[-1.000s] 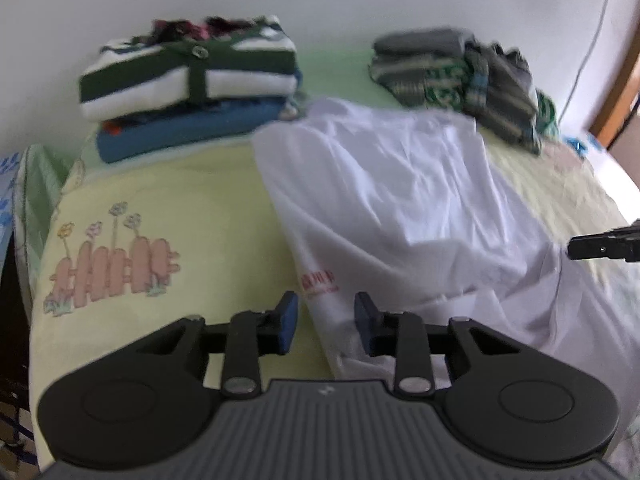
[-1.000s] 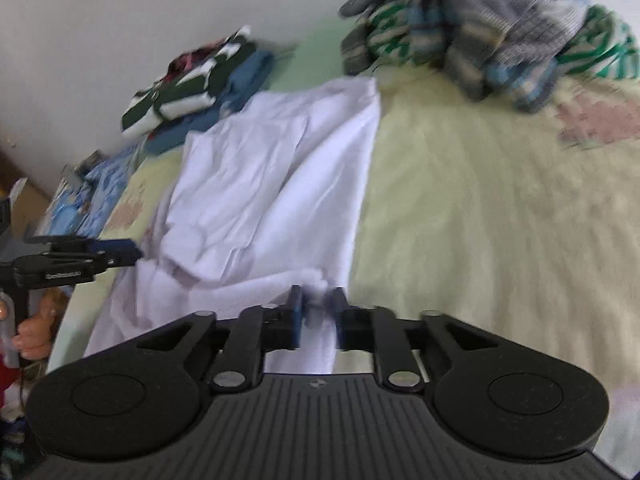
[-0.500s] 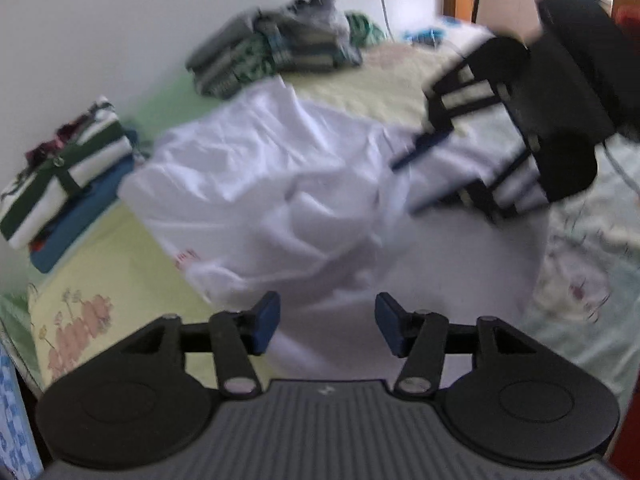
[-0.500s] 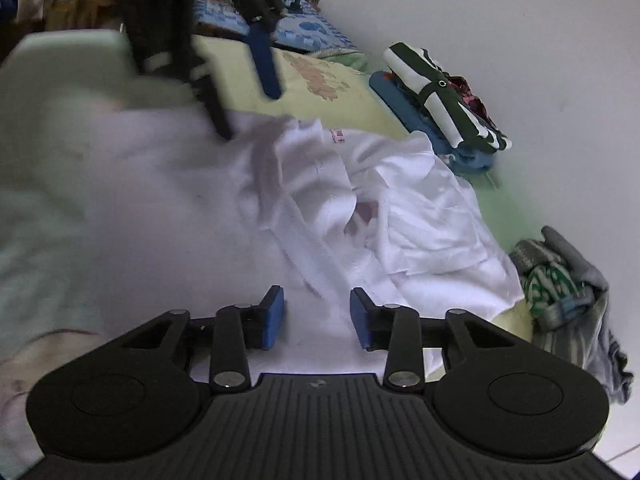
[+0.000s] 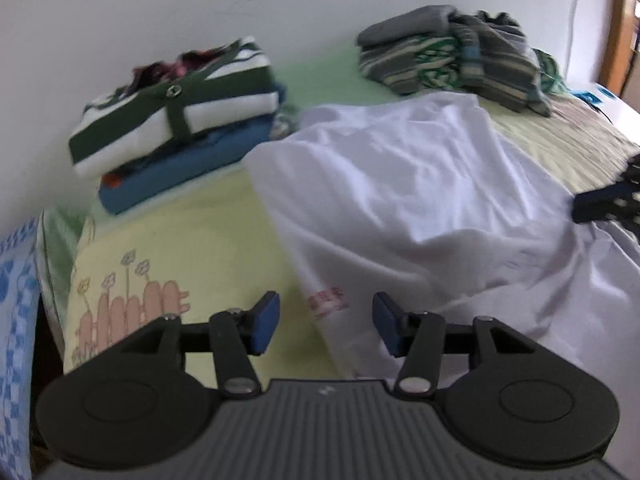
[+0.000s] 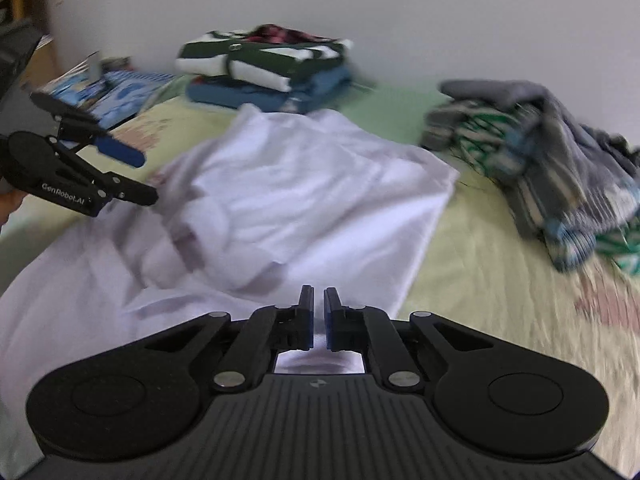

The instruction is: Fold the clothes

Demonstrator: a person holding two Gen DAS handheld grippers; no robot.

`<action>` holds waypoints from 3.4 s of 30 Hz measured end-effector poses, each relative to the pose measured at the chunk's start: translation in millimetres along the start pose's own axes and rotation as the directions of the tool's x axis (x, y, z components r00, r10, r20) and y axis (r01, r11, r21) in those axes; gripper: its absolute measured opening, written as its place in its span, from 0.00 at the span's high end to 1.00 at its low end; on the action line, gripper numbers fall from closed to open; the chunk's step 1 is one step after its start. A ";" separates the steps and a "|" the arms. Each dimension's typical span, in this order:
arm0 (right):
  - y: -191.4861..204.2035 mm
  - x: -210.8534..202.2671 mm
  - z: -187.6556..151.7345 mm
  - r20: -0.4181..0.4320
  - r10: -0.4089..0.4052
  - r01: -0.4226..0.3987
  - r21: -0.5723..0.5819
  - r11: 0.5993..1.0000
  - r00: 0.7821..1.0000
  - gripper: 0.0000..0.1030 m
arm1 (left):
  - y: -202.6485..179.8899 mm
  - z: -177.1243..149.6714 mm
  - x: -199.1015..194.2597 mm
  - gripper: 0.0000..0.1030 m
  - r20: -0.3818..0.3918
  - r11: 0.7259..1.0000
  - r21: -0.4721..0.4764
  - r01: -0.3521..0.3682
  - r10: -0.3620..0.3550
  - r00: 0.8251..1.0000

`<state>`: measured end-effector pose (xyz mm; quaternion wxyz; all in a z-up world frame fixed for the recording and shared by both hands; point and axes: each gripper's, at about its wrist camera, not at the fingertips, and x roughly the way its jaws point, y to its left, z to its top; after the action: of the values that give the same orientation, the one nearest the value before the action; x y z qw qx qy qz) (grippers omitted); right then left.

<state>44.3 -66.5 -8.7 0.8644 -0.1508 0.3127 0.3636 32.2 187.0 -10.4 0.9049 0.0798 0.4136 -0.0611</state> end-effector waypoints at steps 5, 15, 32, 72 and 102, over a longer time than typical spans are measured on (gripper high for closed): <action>31.4 -5.9 -9.6 0.036 0.043 -0.033 -0.240 0.970 0.998 0.58 | -6.0 -15.0 -44.3 0.39 0.042 0.984 0.127 0.125 -0.132 0.990; 98.6 13.3 -18.3 -0.026 0.118 -0.108 -0.637 0.763 0.993 0.94 | -49.2 -40.0 -40.3 0.41 -0.014 0.903 0.420 0.092 -0.095 0.995; -1.4 12.3 9.8 -0.006 0.063 -0.063 0.062 0.996 0.998 0.58 | -6.9 4.4 10.3 0.64 -0.042 0.966 0.256 0.039 -0.029 0.999; -23.0 -7.3 -26.6 0.038 0.003 -0.011 0.213 0.977 0.999 0.58 | 10.5 -25.7 0.5 0.75 -0.030 0.965 -0.171 0.201 -0.209 0.977; -11.6 24.2 -23.8 0.021 -0.134 0.126 0.227 0.966 0.991 1.00 | -9.2 -35.0 -7.5 0.54 0.000 0.995 -0.095 -0.008 0.008 1.000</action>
<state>55.5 -73.2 -42.1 0.9034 -0.0654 0.3257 0.2709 -0.2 185.2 -28.2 0.9080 0.0386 0.4155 -0.0377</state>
